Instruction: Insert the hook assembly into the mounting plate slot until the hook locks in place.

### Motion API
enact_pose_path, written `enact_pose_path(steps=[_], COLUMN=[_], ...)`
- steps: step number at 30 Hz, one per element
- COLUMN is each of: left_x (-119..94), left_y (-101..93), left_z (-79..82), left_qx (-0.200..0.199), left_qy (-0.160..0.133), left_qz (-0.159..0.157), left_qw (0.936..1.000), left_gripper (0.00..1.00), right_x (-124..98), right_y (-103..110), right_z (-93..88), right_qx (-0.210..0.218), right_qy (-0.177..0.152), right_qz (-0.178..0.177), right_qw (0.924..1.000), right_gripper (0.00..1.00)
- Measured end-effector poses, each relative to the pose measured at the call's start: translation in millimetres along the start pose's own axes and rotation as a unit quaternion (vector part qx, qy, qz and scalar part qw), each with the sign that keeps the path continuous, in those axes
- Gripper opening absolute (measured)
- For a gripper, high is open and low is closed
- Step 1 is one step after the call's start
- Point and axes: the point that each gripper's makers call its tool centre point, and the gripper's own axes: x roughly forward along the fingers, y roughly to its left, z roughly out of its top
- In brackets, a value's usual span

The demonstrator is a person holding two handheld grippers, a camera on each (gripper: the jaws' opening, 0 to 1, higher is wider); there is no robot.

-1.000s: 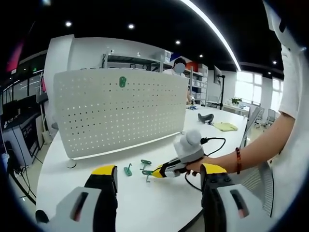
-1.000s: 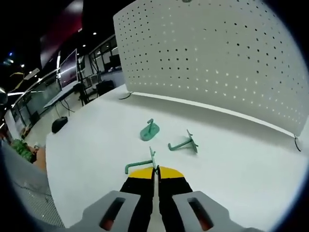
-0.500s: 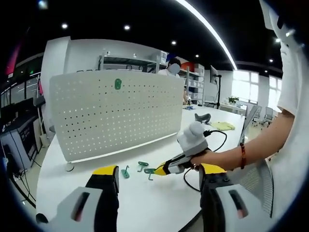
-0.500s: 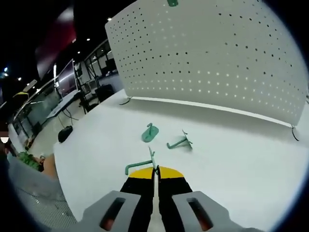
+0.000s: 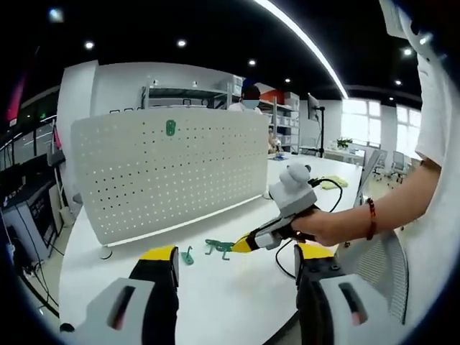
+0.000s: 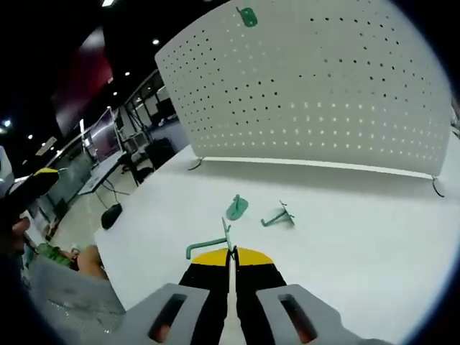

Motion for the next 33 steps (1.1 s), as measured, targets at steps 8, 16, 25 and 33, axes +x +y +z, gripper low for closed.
enact_pose_path(steps=[8,16,25,33], left_x=[-1,3,4,6], left_y=[1.3,1.3,1.6,6.6], left_z=[-4.0,-5.9,-15.1,-20.5], left_qx=[0.014,0.037,0.077,0.097], left_qy=[0.009,0.012,0.03,0.041], left_qz=[-0.009,-0.027,-0.043,-0.055], left_qw=[0.9998,0.9989,0.9956,0.9929], left_gripper=[0.63,0.61,0.57,0.54], right_x=[-12,-25,-35,-40], right_y=[13,27,46,60], right_z=[9.3,18.1,33.3,36.2], right_qx=[0.006,0.005,0.003,0.0], right_qy=[-0.003,-0.005,-0.017,-0.008], right_qz=[0.005,0.011,0.016,0.027], right_qw=[1.0,0.9999,0.9997,0.9996], right_gripper=[0.0,0.0,0.0,0.0])
